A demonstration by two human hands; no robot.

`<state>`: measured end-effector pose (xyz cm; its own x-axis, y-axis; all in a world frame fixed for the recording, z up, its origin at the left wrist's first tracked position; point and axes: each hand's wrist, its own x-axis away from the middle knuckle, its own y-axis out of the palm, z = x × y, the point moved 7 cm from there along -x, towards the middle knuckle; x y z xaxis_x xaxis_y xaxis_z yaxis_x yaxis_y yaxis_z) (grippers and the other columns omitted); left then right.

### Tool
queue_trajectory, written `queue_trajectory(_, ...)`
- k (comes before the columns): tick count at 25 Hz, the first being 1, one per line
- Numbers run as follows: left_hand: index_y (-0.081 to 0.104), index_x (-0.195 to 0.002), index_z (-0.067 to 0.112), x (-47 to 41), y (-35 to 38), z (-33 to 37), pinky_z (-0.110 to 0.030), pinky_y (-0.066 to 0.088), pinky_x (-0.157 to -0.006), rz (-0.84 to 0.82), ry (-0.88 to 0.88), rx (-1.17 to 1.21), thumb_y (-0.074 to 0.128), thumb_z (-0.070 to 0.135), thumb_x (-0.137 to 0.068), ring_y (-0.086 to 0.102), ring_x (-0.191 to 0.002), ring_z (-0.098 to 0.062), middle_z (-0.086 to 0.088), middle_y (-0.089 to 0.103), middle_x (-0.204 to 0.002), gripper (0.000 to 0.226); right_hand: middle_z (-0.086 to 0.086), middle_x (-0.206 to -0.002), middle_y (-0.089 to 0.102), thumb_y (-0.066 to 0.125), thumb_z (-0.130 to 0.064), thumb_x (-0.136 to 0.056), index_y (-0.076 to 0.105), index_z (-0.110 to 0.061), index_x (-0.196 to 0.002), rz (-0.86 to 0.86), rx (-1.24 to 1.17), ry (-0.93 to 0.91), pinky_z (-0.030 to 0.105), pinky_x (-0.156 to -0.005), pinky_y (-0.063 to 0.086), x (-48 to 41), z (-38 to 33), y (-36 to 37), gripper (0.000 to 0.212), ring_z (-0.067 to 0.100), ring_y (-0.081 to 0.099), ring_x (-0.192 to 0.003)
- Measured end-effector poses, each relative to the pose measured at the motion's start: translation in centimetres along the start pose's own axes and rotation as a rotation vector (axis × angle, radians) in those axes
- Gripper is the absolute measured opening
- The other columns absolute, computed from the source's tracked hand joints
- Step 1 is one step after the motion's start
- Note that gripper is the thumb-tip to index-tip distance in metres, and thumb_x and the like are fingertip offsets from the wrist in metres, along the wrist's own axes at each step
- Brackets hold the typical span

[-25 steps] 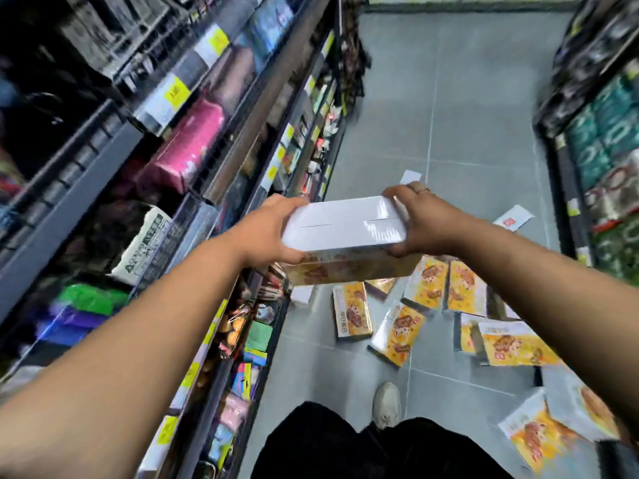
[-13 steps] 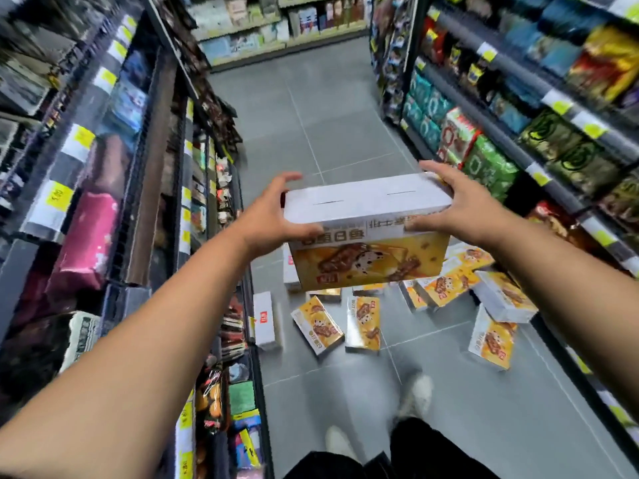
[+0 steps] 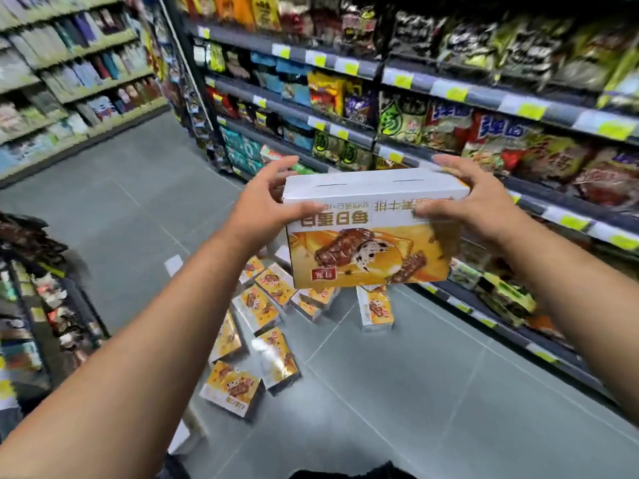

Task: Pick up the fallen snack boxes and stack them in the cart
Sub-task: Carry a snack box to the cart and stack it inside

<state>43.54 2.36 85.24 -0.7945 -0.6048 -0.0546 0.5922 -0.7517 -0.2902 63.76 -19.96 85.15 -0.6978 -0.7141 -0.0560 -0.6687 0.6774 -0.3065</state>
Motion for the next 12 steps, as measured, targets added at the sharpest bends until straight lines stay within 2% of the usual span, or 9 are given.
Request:
queue_trajectory(1,0.051,-0.134,0.023,-0.7,2.7,1.5,-0.031,0.056,-0.088,-0.021,0.022,0.013,0.093,0.033,-0.053,0.063,-0.109,-0.014,-0.006,0.058,-0.129,0.093,-0.003,-0.133,0.05,0.09,-0.027,-0.057,0.055,-0.031,-0.131,0.036,-0.012,0.017,0.012,-0.08,0.05,1.0,0.2,-3.0,0.082,0.004,0.056,-0.105)
queue_trajectory(3,0.051,-0.137,0.024,-1.9,8.6,4.5,-0.027,0.056,-0.084,-0.088,0.065,0.015,0.086,0.038,-0.057,0.064,-0.109,-0.012,-0.003,0.06,-0.128,0.088,-0.005,-0.134,0.053,0.093,-0.051,-0.038,0.06,-0.041,-0.123,0.122,-0.009,0.055,0.034,-0.099,0.049,3.2,1.3,-9.6,0.091,0.015,0.057,-0.116)
queue_trajectory(4,0.052,-0.136,0.026,-2.2,11.9,6.1,-0.024,0.055,-0.083,-0.128,0.077,0.01,0.084,0.039,-0.059,0.063,-0.108,-0.01,-0.001,0.061,-0.127,0.085,-0.004,-0.135,0.055,0.092,-0.058,-0.032,0.061,-0.042,-0.12,0.166,0.0,0.079,0.042,-0.102,0.047,4.5,1.7,-12.9,0.095,0.02,0.057,-0.119)
queue_trajectory(7,0.054,-0.133,0.029,-3.1,20.8,10.2,-0.02,0.054,-0.08,-0.228,0.108,0.05,0.085,0.033,-0.066,0.063,-0.105,-0.006,0.006,0.061,-0.122,0.074,-0.007,-0.131,0.057,0.088,-0.052,-0.038,0.061,-0.036,-0.124,0.272,0.013,0.102,0.042,-0.099,0.049,8.3,2.5,-22.1,0.091,0.018,0.059,-0.114)
queue_trajectory(10,0.057,-0.126,0.04,-3.6,28.5,13.4,-0.036,0.051,-0.095,-0.3,0.139,0.046,0.086,0.049,-0.055,0.057,-0.116,-0.014,0.01,0.057,-0.124,0.077,-0.008,-0.131,0.056,0.087,-0.048,-0.04,0.062,-0.038,-0.12,0.368,0.004,0.112,0.04,-0.092,0.053,12.2,3.3,-28.9,0.084,0.019,0.06,-0.112)
queue_trajectory(12,0.059,-0.121,0.041,-4.0,33.7,15.2,-0.044,0.051,-0.096,-0.376,0.148,0.063,0.086,0.051,-0.051,0.058,-0.117,-0.019,0.008,0.058,-0.125,0.075,-0.012,-0.126,0.055,0.087,-0.046,-0.042,0.063,-0.036,-0.12,0.454,-0.007,0.128,0.037,-0.089,0.053,14.8,4.6,-33.3,0.082,0.018,0.059,-0.113)
